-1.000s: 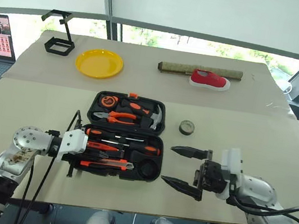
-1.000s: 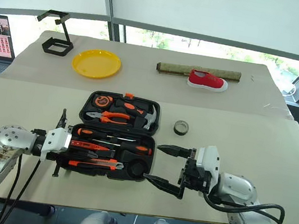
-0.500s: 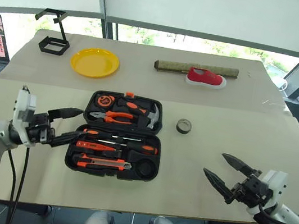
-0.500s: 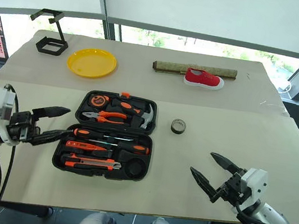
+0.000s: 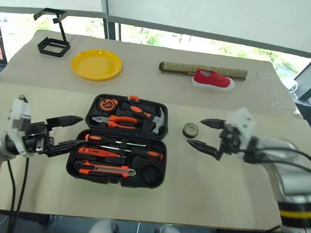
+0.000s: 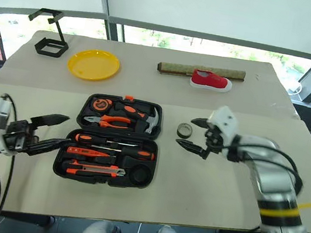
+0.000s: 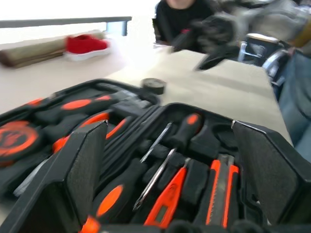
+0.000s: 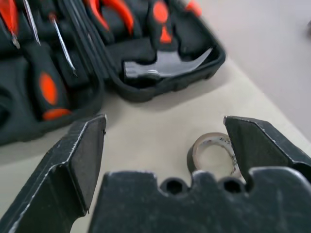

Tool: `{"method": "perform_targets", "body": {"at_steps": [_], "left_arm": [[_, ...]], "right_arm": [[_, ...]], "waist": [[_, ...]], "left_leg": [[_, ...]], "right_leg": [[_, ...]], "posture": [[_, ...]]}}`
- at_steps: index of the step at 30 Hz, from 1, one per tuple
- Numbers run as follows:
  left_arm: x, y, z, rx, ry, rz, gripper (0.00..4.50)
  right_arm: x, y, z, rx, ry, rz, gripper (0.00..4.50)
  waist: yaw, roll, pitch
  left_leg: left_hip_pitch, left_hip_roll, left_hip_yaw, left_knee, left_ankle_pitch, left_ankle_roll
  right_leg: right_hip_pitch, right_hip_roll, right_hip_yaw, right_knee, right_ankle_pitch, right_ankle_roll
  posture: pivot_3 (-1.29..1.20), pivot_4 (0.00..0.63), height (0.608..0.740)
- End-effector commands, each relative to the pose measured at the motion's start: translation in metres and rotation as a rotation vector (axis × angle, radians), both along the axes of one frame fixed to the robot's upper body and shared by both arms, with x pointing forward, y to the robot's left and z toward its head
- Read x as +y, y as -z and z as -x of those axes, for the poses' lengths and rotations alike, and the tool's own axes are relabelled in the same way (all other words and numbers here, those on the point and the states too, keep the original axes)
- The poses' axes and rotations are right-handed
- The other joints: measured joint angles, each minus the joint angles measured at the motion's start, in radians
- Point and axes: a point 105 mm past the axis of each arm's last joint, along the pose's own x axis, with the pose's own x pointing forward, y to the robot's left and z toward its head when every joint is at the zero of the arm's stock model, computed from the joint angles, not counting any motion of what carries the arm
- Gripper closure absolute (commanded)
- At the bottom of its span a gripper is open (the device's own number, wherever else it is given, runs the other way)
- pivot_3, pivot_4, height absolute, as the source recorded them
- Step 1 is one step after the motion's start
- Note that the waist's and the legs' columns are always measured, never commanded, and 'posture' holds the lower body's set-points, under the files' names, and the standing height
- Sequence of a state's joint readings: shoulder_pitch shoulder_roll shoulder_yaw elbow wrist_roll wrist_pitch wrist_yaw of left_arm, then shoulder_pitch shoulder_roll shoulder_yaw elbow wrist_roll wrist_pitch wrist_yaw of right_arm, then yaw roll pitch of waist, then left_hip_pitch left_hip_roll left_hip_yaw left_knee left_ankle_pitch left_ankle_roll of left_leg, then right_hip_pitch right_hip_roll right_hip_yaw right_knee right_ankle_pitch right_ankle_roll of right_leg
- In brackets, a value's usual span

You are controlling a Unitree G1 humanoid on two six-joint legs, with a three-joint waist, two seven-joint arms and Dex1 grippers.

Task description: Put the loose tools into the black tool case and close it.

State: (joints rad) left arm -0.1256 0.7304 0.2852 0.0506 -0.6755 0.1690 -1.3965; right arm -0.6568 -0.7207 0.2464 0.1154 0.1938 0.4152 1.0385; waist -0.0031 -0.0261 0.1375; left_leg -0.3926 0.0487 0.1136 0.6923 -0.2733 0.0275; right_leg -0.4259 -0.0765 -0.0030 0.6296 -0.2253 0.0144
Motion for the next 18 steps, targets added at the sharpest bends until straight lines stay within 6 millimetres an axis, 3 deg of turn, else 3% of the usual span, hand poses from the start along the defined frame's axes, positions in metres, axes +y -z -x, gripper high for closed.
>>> {"method": "perform_targets", "body": {"at_steps": [1,7,10,15,17,18], "left_arm": [[-0.012,-0.011,-0.001,-0.082,0.048,0.004,0.12],[-0.013,0.004,0.004,-0.058,0.066,-0.028,0.0],[-0.013,0.006,0.005,-0.058,0.065,-0.034,0.0],[-0.011,0.006,0.007,-0.065,0.067,-0.046,0.0],[-0.01,0.006,0.008,-0.067,0.068,-0.05,0.0],[-0.008,0.006,0.01,-0.067,0.07,-0.057,0.0]], "right_arm": [[-0.007,0.012,-0.013,0.024,0.01,0.123,0.0],[-0.007,0.029,-0.027,0.089,0.015,0.237,1.77],[-0.008,0.028,-0.037,0.064,0.041,0.253,2.86],[-0.003,0.021,-0.037,0.025,-0.021,0.227,4.47],[0.004,0.013,-0.032,-0.008,-0.096,0.189,4.47],[0.014,0.005,-0.019,0.008,-0.188,0.149,4.47]], "waist": [[0.005,0.0,0.0],[-0.004,0.0,0.0],[-0.01,0.0,0.0],[-0.011,0.0,0.0],[-0.011,0.0,0.0],[-0.011,0.0,0.0]], "left_leg": [[-0.001,0.0,0.0,0.0,0.0,0.0],[-0.014,0.0,0.001,0.002,0.0,0.0],[-0.014,0.0,0.001,0.003,0.0,0.0],[-0.013,0.0,0.001,0.003,0.0,0.0],[-0.013,0.0,0.001,0.003,0.0,0.0],[-0.014,0.0,0.001,0.003,0.0,0.0]], "right_leg": [[-0.001,0.0,-0.001,0.0,0.0,0.0],[-0.013,0.0,0.0,0.002,0.001,0.001],[-0.013,0.0,-0.001,0.002,0.001,0.001],[-0.013,0.0,-0.001,0.002,0.001,0.001],[-0.013,0.0,-0.001,0.002,0.001,0.001],[-0.013,0.0,-0.001,0.002,0.001,0.001]], "posture": [[0.0,0.15,0.74],[0.0,0.15,0.74],[0.0,0.15,0.74],[0.0,0.15,0.74],[0.0,0.15,0.74],[0.0,0.15,0.74]]}}
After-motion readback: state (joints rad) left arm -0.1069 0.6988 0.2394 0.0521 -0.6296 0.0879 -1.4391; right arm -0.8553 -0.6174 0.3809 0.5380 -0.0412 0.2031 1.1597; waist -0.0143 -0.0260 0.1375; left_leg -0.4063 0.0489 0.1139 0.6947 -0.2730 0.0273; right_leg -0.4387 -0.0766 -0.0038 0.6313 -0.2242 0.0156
